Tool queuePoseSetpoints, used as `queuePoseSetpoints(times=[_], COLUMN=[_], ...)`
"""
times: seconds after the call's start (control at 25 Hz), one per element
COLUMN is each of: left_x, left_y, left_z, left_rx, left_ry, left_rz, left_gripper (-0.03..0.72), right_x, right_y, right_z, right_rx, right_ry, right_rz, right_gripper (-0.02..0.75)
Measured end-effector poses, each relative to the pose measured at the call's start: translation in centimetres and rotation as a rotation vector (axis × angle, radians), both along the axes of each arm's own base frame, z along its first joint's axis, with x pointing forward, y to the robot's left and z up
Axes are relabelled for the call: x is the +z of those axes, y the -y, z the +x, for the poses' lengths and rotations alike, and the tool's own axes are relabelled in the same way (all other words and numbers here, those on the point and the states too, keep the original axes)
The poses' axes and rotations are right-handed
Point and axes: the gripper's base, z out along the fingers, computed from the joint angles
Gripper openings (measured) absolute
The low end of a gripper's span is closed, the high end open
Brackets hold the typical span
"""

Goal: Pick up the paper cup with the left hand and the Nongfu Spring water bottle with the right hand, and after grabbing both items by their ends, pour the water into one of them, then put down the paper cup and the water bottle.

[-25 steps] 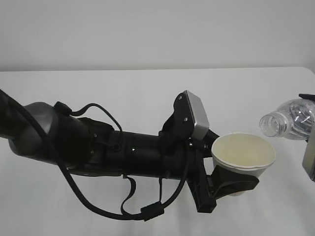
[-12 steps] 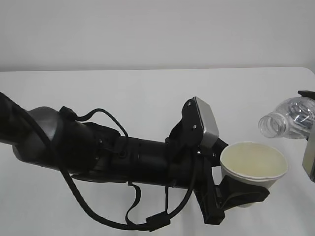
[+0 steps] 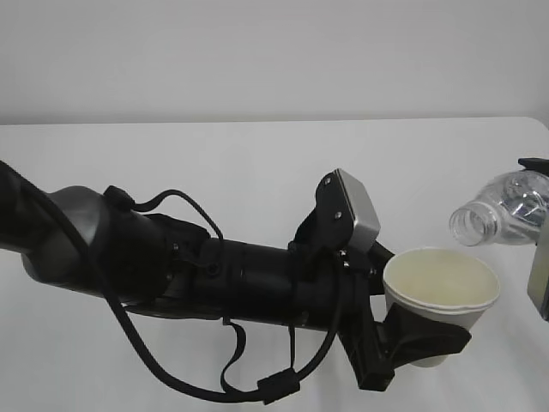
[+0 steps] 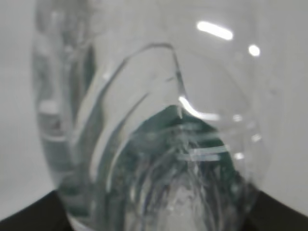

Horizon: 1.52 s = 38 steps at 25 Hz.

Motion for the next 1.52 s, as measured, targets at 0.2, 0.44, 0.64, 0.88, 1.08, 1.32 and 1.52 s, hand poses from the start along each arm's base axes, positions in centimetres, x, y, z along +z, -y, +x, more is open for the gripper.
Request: queuePoseSetpoints(times=[0.2, 0.44, 0.64, 0.88, 1.08, 1.32, 1.52], left_x=[-0.05, -0.06, -0.06, -0.06, -0.06, -0.06, -0.06], left_y=[-0.01, -0.02, -0.02, -0.02, -0.02, -0.02, -0.02], left_z=[-0.07, -0.08, -0.08, -0.08, -0.08, -0.08, -0.08], left_rx=[-0.008, -0.01, -0.01, -0.01, -0.009, -0.009, -0.009], left_ry=[0.001, 0.001, 0.001, 0.001, 0.0, 0.0, 0.0], left_rz=[0.006, 0.007, 0.007, 0.007, 0.007, 0.007, 0.007], left_gripper=[0.477, 0.476, 0.476, 0.475, 0.475, 0.474, 0.474], right_x=[0.0, 0.02, 0.06, 0.22, 0.51, 0.88, 0.9], right_y=[0.01, 0.02, 0.0, -0.06, -0.12, -0.1, -0.1], right_z=[0.0, 0.01, 0.02, 0.05, 0.12, 0.22, 0.22], right_rx=[0.002, 0.009, 0.013, 0.032, 0.04, 0.031, 0.03], right_ry=[0.003, 0.011, 0.018, 0.045, 0.082, 0.121, 0.122], right_rz=[-0.01, -0.034, -0.042, -0.077, -0.09, -0.07, -0.068], right_gripper=[0.427, 0.427, 0.427, 0.427, 0.427, 0.427, 0.427])
